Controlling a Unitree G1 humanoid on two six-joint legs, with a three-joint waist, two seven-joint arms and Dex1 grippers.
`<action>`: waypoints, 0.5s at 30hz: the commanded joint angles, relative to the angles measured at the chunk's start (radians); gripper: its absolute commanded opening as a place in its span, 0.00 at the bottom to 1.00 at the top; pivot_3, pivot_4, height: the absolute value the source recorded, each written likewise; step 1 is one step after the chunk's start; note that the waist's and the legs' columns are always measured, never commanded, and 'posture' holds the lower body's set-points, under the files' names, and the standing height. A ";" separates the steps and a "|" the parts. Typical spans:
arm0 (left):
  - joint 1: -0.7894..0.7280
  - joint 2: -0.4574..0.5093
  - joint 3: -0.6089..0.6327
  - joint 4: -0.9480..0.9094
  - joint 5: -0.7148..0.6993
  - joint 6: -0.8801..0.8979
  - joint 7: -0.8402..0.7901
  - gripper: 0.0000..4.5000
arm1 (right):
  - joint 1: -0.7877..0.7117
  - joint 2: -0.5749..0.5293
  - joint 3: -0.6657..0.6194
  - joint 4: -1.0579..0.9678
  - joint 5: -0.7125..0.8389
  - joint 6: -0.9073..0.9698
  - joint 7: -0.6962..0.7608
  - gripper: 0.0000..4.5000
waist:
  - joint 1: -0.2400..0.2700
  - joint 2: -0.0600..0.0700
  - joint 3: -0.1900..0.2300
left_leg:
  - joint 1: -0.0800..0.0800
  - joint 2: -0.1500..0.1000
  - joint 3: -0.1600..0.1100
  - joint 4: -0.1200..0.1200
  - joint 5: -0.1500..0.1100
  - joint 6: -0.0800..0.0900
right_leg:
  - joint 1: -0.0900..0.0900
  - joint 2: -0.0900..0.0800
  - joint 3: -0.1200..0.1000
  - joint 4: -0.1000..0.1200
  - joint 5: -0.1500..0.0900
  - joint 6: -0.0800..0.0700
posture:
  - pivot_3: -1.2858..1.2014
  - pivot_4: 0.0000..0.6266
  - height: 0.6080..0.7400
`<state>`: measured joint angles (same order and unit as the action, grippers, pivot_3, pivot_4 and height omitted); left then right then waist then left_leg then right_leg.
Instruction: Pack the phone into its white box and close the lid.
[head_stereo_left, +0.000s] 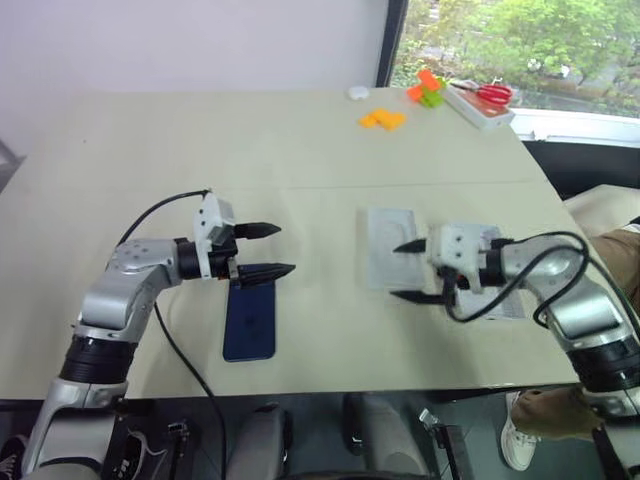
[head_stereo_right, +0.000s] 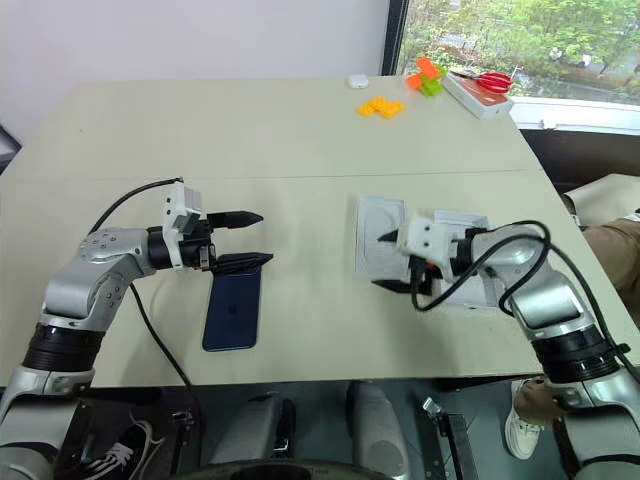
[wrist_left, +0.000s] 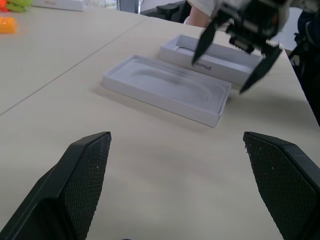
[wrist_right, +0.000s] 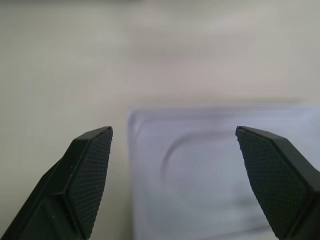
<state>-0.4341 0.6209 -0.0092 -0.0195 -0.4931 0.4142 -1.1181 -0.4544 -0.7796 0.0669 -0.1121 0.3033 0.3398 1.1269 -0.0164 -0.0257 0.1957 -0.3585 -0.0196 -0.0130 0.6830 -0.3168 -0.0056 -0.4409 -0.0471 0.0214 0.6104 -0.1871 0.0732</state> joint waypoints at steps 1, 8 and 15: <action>-0.008 0.018 0.059 -0.010 -0.031 0.034 0.021 1.00 | -0.029 0.031 -0.034 -0.073 0.050 0.046 -0.041 0.80 | 0.002 0.000 0.000 | 0.000 0.000 -0.001 0.000 0.000 0.000 | 0.000 0.001 -0.001 0.000 0.000 0.000 | 0.52 0.24 1.00; 0.017 0.076 0.146 -0.050 -0.096 0.162 0.058 1.00 | 0.008 0.105 0.030 -0.108 -0.044 -0.033 -0.138 0.02 | 0.002 0.000 0.000 | -0.001 -0.001 -0.001 0.000 0.000 0.000 | 0.000 -0.001 -0.001 0.000 0.000 0.000 | 0.52 0.24 1.00; 0.040 0.140 0.251 -0.067 -0.218 0.367 0.103 1.00 | 0.005 0.147 0.090 -0.108 -0.148 -0.132 -0.196 0.01 | 0.001 0.000 0.000 | -0.001 -0.001 -0.001 0.000 0.000 0.000 | -0.001 -0.001 -0.001 0.000 0.000 0.000 | 0.52 0.24 1.00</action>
<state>-0.3943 0.7327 0.1913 -0.0547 -0.6587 0.7232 -1.0201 -0.4401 -0.6377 0.1497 -0.1757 0.1643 0.2291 0.9425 -0.0152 -0.0257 0.1959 -0.3596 -0.0203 -0.0138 0.6830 -0.3168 -0.0056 -0.4418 -0.0479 0.0206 0.6108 -0.1872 0.0735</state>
